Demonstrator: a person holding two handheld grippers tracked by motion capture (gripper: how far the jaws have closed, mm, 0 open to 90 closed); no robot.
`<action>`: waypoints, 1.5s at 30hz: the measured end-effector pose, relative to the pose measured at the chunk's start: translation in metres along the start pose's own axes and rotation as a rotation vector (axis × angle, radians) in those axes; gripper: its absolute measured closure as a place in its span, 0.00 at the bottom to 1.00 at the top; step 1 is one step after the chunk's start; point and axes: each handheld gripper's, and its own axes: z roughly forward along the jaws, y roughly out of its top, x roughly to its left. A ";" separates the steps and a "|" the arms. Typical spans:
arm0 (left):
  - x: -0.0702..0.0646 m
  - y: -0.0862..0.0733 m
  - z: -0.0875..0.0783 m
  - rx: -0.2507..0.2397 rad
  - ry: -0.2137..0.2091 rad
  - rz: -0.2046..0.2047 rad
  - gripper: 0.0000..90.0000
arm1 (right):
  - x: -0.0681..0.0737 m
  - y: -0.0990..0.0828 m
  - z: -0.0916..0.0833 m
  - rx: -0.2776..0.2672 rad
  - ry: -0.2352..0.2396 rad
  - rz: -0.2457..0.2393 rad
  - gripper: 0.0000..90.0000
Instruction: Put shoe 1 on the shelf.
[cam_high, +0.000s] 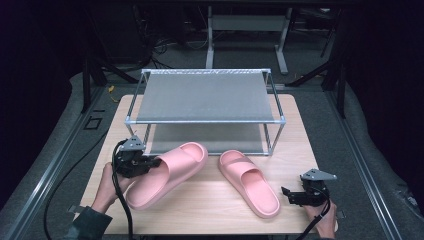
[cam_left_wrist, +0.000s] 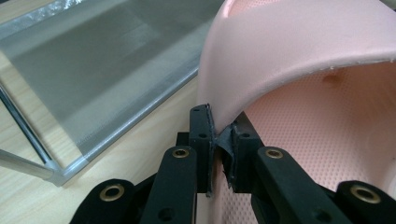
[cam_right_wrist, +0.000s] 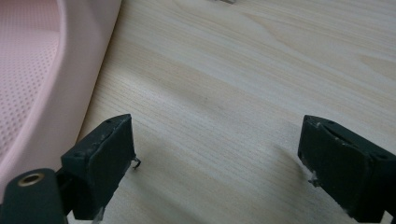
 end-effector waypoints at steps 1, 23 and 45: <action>0.000 0.002 -0.001 0.000 -0.002 -0.001 0.92 | 0.000 0.000 0.000 -0.006 0.005 0.000 0.11; 0.000 0.031 -0.016 0.000 -0.077 0.033 0.92 | 0.000 0.000 0.000 0.003 0.004 0.004 0.12; 0.005 0.067 -0.028 -0.026 -0.119 0.048 0.92 | -0.001 0.000 0.001 0.006 0.004 0.005 0.12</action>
